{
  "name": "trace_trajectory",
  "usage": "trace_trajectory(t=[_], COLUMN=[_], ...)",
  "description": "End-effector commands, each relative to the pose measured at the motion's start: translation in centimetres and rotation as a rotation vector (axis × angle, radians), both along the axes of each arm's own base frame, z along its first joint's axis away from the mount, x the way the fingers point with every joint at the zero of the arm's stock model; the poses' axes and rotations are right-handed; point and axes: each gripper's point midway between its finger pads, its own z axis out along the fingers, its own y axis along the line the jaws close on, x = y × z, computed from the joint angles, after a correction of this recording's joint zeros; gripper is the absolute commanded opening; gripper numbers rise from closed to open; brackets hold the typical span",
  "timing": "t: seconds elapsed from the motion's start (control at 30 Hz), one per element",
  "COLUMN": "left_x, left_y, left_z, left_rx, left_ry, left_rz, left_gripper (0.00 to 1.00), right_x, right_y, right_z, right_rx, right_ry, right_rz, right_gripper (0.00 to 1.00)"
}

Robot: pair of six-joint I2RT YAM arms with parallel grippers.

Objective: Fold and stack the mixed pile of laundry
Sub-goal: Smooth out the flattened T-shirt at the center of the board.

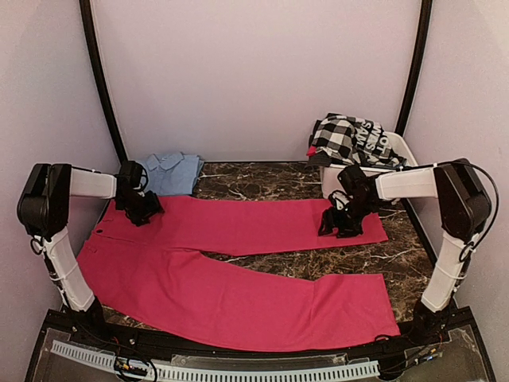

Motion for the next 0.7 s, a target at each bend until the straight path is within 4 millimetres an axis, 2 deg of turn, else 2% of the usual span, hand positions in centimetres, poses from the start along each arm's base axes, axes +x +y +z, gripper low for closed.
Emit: trace_trajectory(t=[0.0,0.03,0.1,0.13,0.17,0.2,0.23,0.27,0.3,0.33,0.37,0.4,0.43,0.47,0.5,0.6,0.63,0.67], left_x=[1.3,1.5,2.0,1.4,1.3,0.1,-0.7,-1.8,-3.0,-4.0,-5.5,-6.6,-8.3,-9.5,-11.4,-14.7,-16.0,-16.6], left_y=[0.5,0.4,-0.7,-1.9,-2.9,-5.2,-8.2,-9.4,-12.0,-13.1,-15.6,-16.7,-18.9,-20.0,-22.0,-24.6,-25.5,-25.9], left_z=[-0.2,0.1,3.4,3.8,6.1,6.3,8.4,8.3,9.8,9.7,10.4,10.1,10.2,9.7,9.2,7.3,6.2,5.7], left_rx=[0.032,0.031,0.026,0.034,0.049,0.048,0.030,0.020,0.003,-0.010,-0.035,-0.049,-0.072,-0.078,-0.083,-0.078,-0.084,-0.086], left_ry=[0.034,0.024,-0.070,-0.087,-0.158,-0.169,-0.242,-0.250,-0.298,-0.300,-0.320,-0.311,-0.307,-0.295,-0.277,-0.214,-0.179,-0.164], left_rz=[0.018,0.009,-0.052,-0.099,-0.156,-0.230,-0.340,-0.391,-0.477,-0.519,-0.599,-0.638,-0.712,-0.752,-0.827,-0.929,-0.964,-0.977], left_gripper=[0.62,0.63,0.67,0.68,0.71,0.72,0.73,0.73,0.74,0.74,0.73,0.72,0.70,0.69,0.68,0.61,0.60,0.58], right_x=[1.2,0.8,-0.6,-1.9,-3.6,-5.6,-7.8,-9.6,-11.4,-12.9,-14.3,-15.6,-16.6,-17.5,-18.3,-19.7,-19.8,-19.7], right_y=[-1.7,-1.5,-0.8,-0.4,0.4,1.2,2.0,2.7,3.4,3.9,4.3,4.6,4.8,5.0,5.0,4.4,4.1,3.9], right_z=[0.1,1.1,4.6,5.7,6.7,7.2,7.3,7.4,7.2,6.9,6.5,6.1,5.6,5.3,4.9,3.2,2.5,1.9], right_rx=[-0.055,-0.042,0.000,0.008,0.019,0.037,0.061,0.078,0.088,0.090,0.087,0.083,0.082,0.085,0.089,0.085,0.067,0.051], right_ry=[-0.014,-0.031,-0.083,-0.093,-0.096,-0.078,-0.046,-0.017,0.018,0.050,0.082,0.108,0.129,0.149,0.169,0.214,0.221,0.224], right_rz=[0.020,0.030,0.060,0.075,0.100,0.124,0.147,0.165,0.177,0.184,0.193,0.194,0.195,0.195,0.187,0.164,0.155,0.149], right_gripper=[0.66,0.66,0.66,0.67,0.66,0.66,0.65,0.64,0.62,0.60,0.58,0.56,0.52,0.50,0.46,0.39,0.38,0.37])
